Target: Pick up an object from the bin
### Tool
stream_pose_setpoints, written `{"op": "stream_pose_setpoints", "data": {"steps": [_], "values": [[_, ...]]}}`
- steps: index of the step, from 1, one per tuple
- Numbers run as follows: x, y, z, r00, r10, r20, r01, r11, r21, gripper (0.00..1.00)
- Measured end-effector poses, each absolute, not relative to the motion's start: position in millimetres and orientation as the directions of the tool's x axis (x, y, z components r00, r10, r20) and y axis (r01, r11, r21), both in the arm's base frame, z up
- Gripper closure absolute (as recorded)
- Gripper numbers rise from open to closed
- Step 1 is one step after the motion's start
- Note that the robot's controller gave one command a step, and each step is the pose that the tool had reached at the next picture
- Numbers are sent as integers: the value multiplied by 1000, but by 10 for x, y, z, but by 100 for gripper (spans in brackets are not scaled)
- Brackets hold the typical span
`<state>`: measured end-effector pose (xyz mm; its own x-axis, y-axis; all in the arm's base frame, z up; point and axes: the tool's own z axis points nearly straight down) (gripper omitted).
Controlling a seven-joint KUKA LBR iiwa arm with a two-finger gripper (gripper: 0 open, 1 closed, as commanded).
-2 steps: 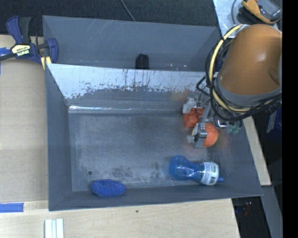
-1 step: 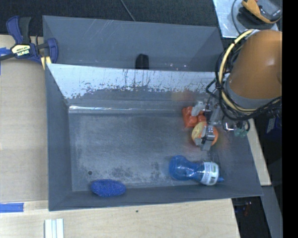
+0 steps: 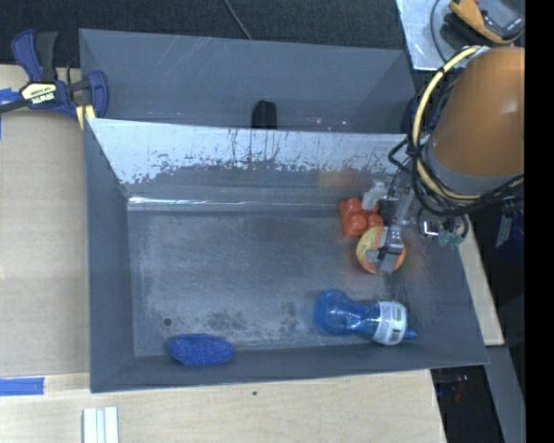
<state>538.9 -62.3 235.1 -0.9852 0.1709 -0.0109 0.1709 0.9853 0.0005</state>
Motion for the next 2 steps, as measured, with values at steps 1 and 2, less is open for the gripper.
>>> {"op": "stream_pose_setpoints", "data": {"steps": [1, 2], "values": [[5275, -842, 1936, -950, 312, -14, 312, 950, 3, 0], [5275, -586, 1828, -934, 357, -18, 357, 934, 5, 0]]}}
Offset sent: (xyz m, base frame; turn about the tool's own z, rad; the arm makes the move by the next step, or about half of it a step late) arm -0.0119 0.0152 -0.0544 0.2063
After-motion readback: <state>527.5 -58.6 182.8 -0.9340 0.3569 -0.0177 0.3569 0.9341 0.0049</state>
